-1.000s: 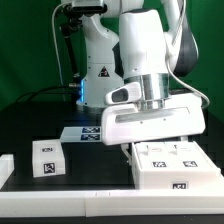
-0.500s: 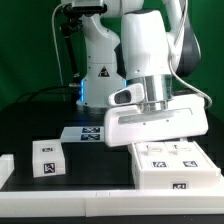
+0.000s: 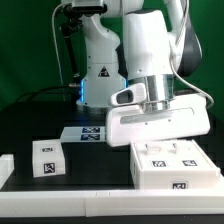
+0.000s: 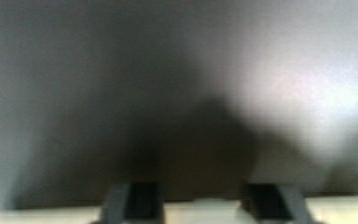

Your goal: Assemble cabinet

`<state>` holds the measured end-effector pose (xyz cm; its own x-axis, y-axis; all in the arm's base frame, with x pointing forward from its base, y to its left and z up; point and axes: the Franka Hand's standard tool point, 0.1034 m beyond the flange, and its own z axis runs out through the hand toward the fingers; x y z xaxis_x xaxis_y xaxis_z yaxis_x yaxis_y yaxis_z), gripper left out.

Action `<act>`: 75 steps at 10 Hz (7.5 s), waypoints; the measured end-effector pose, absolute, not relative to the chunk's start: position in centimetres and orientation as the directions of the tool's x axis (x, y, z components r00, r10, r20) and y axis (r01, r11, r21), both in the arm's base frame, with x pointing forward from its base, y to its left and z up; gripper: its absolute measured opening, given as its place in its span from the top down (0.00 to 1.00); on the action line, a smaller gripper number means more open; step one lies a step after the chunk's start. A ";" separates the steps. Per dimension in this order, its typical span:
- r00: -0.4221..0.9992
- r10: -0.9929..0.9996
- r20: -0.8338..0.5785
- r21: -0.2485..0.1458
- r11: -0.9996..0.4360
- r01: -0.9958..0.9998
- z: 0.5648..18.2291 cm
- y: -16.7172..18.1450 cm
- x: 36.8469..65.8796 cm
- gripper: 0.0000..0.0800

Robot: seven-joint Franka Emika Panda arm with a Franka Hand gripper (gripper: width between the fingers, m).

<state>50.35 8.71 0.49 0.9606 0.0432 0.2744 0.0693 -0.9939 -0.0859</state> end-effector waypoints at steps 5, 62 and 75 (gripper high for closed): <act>0.958 0.064 0.280 -0.076 -0.993 0.088 0.4 8.5 49.9 1.00; 0.946 0.321 0.037 -0.019 -0.947 0.322 3.5 -13.5 46.4 0.00; 0.940 0.341 0.014 -0.029 -0.939 0.342 0.6 -13.4 45.0 0.29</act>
Offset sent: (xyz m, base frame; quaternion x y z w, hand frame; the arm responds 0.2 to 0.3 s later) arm 0.0000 0.0000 0.0000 0.0000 0.0000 0.0000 1.0000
